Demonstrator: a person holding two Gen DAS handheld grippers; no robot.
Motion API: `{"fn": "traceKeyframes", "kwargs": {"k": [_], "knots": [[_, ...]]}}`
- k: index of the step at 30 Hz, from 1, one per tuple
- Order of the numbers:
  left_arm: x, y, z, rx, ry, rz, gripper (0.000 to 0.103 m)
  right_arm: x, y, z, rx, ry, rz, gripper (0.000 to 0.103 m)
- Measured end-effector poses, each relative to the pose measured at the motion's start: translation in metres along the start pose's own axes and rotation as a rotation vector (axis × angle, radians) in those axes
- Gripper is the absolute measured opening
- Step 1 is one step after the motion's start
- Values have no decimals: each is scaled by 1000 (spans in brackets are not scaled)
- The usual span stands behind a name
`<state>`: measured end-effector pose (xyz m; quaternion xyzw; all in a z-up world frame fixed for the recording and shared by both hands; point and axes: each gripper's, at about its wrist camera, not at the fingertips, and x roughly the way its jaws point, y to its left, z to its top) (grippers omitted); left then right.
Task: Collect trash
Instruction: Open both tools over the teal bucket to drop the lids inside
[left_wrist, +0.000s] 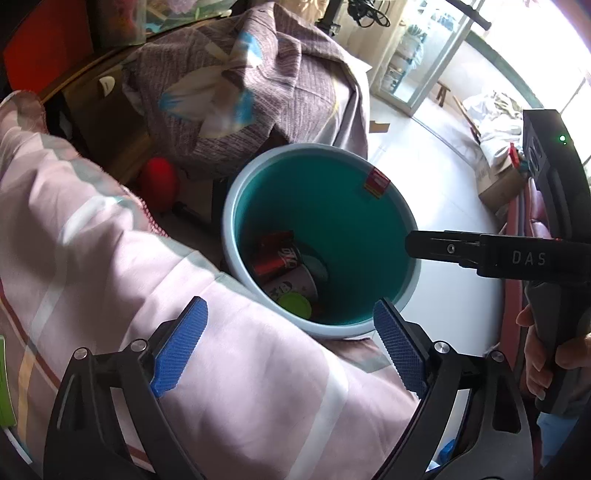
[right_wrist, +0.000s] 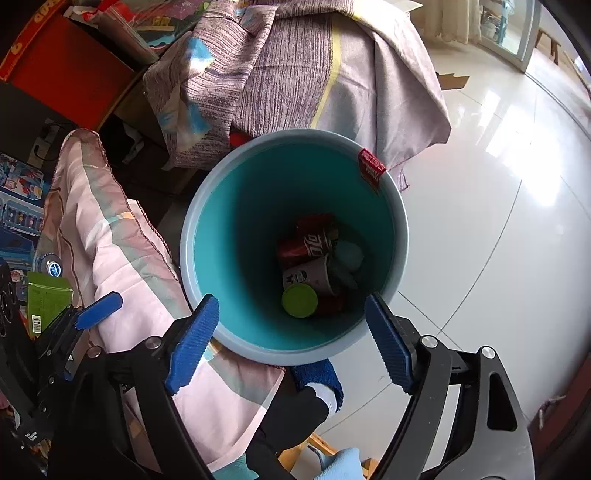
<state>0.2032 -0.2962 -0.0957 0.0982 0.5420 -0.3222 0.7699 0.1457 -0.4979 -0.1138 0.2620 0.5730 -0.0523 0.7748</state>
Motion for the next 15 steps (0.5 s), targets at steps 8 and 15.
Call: {"fn": "traceKeyframes", "kwargs": {"k": [8, 15], "knots": [[-16, 7, -13, -19, -24, -18, 92, -5, 10, -8, 6, 4, -13, 78], [-35, 16, -27, -43, -53, -23, 92, -17, 31, -16, -26, -13, -19, 80]]}}
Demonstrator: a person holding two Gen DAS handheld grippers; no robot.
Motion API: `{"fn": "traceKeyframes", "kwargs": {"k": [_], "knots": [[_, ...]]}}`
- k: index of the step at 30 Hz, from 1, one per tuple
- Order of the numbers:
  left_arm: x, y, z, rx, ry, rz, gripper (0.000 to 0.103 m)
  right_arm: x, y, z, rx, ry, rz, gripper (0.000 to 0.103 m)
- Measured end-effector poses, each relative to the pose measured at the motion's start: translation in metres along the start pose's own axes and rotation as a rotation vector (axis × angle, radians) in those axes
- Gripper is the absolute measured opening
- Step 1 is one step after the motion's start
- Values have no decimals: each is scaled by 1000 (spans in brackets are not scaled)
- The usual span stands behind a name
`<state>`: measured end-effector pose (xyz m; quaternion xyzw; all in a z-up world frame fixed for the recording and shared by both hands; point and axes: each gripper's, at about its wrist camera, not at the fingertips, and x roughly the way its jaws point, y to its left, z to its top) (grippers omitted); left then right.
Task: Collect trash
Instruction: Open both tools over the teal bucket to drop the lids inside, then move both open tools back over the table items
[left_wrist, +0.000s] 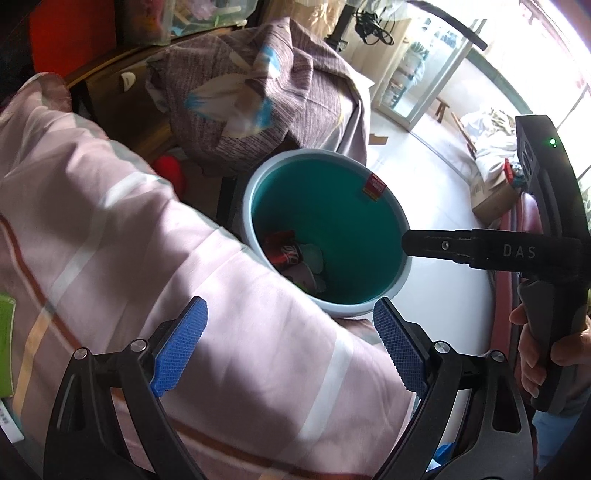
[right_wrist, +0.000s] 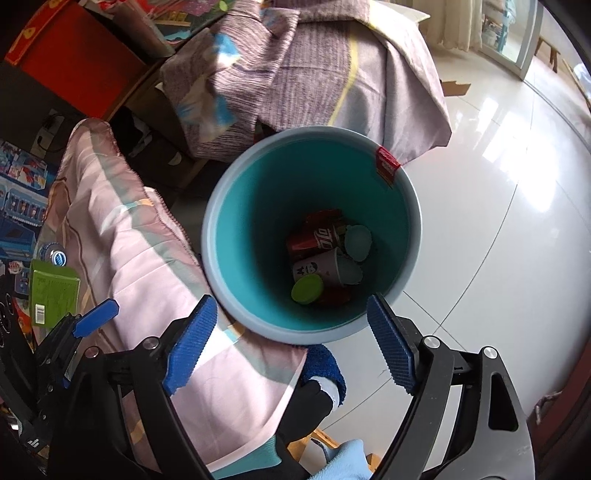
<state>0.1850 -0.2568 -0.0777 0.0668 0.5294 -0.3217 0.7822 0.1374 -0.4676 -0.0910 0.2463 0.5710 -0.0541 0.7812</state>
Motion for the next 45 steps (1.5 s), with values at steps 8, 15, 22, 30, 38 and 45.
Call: {"fn": "traceKeyframes", "kwargs": {"k": [8, 15, 22, 30, 38, 45], "knots": [[-36, 29, -28, -64, -40, 31, 92, -13, 34, -17, -63, -15, 1, 84], [-76, 66, -62, -127, -76, 90, 92, -9, 79, -37, -141, 8, 15, 84], [-121, 110, -98, -207, -132, 143, 92, -2, 136, -59, -248, 39, 24, 84], [-169, 154, -133, -274, -188, 190, 92, 2, 201, -82, -366, 64, 18, 84], [-199, 206, -152, -344, -222, 246, 92, 8, 266, -87, -473, 77, 1, 84], [-217, 242, -162, -407, -264, 246, 92, 11, 326, -83, -542, 45, -5, 84]]}}
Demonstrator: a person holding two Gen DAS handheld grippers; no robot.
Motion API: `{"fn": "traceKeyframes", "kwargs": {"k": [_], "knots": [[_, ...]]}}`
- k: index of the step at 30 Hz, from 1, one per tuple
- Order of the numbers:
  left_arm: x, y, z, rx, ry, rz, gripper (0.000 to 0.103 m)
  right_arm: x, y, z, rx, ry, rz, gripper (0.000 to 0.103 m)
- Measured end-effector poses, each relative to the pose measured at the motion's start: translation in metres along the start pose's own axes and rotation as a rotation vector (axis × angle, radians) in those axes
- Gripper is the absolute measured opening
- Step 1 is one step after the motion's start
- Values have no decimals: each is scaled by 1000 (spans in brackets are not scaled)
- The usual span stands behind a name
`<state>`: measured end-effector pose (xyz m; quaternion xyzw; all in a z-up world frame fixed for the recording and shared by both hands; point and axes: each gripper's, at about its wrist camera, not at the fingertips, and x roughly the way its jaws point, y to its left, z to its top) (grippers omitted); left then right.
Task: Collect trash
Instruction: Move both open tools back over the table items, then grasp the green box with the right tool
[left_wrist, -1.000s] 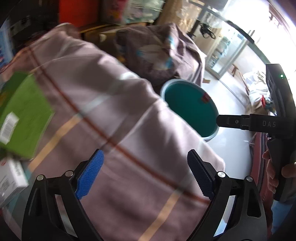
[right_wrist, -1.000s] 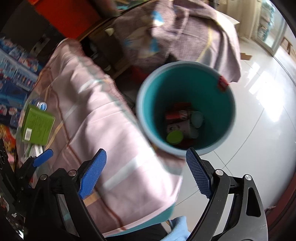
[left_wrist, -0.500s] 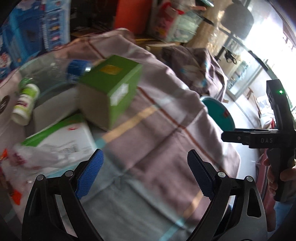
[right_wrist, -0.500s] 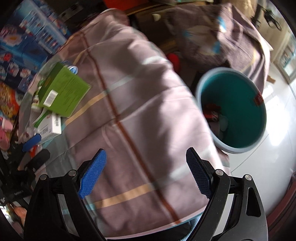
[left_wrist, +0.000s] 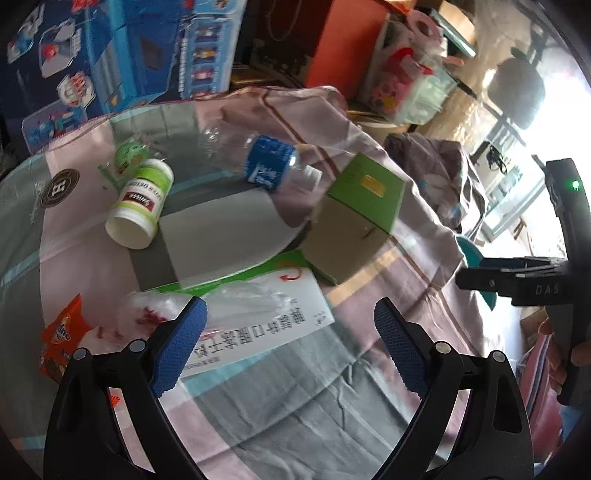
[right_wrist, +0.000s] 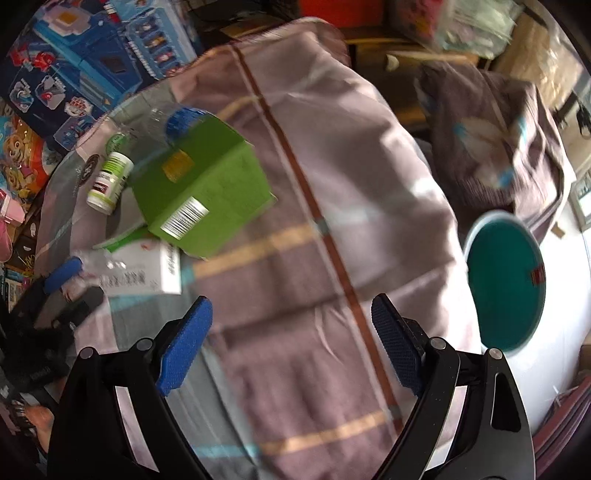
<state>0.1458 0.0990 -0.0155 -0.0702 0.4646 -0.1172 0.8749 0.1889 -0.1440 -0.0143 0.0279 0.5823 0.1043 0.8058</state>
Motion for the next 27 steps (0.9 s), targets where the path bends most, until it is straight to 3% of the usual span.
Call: {"fn": "traceKeyframes", "kwargs": {"k": [7, 16, 18, 19, 20, 21, 23, 25, 27], "knots": [[1, 18, -12, 1, 2, 13, 93, 30, 51, 12, -23, -6, 21, 84], [0, 50, -31, 3, 50, 71, 93, 60, 77, 23, -49, -78, -63, 81], [4, 59, -32, -12, 62, 72, 93, 64, 77, 26, -50, -97, -84, 68], [7, 63, -32, -20, 69, 67, 93, 66, 76, 27, -52, -101, -91, 54], [10, 66, -32, -32, 78, 57, 93, 69, 73, 29, -44, -96, -90, 46], [14, 69, -32, -43, 89, 39, 93, 70, 71, 30, -35, -93, -82, 31], [19, 68, -32, -49, 99, 2, 93, 70, 64, 30, -22, -99, -78, 13], [23, 62, -34, -37, 99, -13, 92, 67, 53, 31, -8, -110, -76, 4], [25, 51, -36, -9, 98, -25, 83, 63, 43, 30, 5, -118, -67, 3]]}}
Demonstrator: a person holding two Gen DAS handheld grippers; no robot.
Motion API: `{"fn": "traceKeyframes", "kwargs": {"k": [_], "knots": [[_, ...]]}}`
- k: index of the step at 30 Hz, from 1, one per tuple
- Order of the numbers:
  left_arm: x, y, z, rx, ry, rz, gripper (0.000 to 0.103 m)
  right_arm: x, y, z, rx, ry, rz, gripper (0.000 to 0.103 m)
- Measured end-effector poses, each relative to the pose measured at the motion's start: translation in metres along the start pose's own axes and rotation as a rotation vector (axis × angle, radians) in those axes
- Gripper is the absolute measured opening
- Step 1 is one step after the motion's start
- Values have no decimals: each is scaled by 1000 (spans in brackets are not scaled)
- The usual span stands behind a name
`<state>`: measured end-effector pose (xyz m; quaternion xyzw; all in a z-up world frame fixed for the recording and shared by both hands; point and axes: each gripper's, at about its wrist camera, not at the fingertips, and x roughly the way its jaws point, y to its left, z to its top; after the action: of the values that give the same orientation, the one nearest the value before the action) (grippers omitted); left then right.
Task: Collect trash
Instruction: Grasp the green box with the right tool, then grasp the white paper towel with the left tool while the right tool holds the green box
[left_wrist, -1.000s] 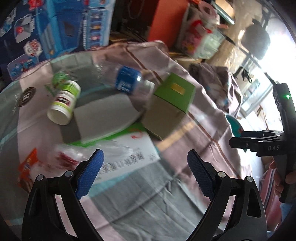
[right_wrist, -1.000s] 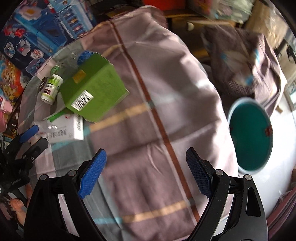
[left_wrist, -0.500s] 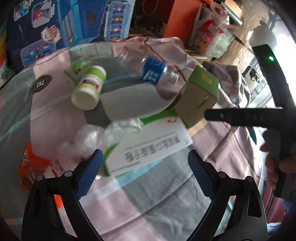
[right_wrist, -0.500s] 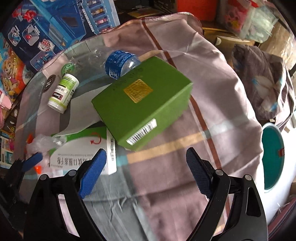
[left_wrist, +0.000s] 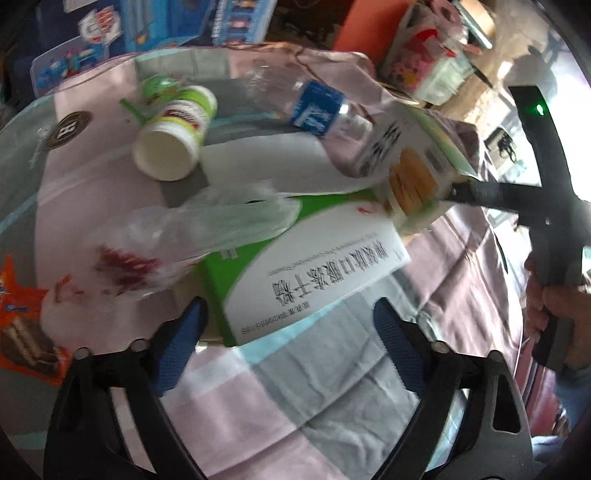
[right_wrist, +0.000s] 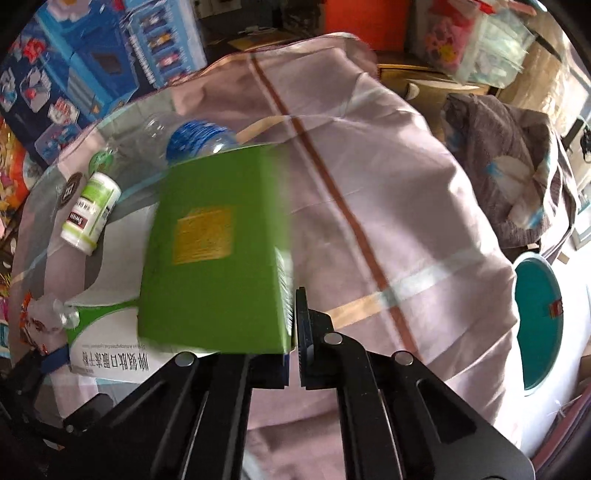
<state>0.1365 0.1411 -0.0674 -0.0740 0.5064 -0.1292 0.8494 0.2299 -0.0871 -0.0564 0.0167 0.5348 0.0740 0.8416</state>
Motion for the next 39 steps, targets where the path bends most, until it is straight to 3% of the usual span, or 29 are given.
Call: {"fn": "traceKeyframes", "kwargs": {"k": [2, 18, 24, 29, 32, 39], "knots": [[4, -10, -2, 19, 15, -26, 77, -4, -12, -2, 9, -9, -14, 3], [37, -112, -4, 154, 85, -136, 77, -31, -93, -43, 95, 17, 4, 2], [12, -94, 2, 95, 39, -96, 78, -40, -101, -49, 90, 18, 32, 2], [-10, -69, 9, 39, -3, -40, 88, -42, -97, -50, 77, 9, 48, 2], [-11, -67, 13, 61, -14, 8, 90, -41, -95, -51, 68, 10, 52, 2], [23, -72, 26, 146, 42, 104, 90, -40, -102, -51, 92, 24, 71, 2]]}}
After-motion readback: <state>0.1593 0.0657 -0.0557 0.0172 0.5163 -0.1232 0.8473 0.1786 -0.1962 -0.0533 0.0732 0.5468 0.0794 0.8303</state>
